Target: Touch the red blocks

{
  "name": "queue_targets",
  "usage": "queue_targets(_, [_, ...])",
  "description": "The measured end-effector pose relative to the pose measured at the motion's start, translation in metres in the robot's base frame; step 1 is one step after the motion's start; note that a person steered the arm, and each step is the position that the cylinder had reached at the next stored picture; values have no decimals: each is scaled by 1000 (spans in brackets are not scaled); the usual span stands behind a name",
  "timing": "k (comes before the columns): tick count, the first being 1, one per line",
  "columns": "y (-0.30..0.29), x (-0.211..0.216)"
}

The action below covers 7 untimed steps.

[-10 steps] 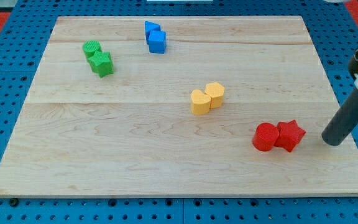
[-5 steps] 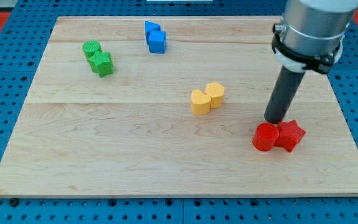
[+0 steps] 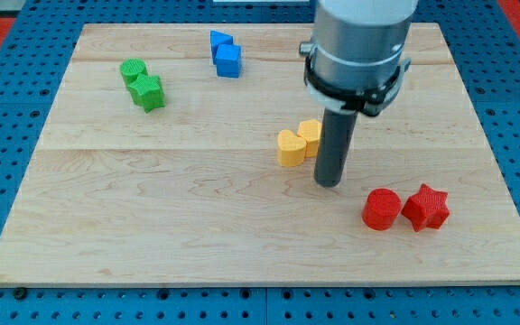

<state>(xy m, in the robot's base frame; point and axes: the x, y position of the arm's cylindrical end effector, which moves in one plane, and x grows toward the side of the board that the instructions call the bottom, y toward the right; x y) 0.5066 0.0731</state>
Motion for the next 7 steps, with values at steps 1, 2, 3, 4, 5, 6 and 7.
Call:
queue_targets(1, [0, 36])
queue_targets(2, [14, 59])
queue_targets(3, [32, 59])
queue_targets(4, [34, 33])
queue_targets(5, [32, 19])
queue_targets(6, [25, 18])
queue_targets(7, [38, 8])
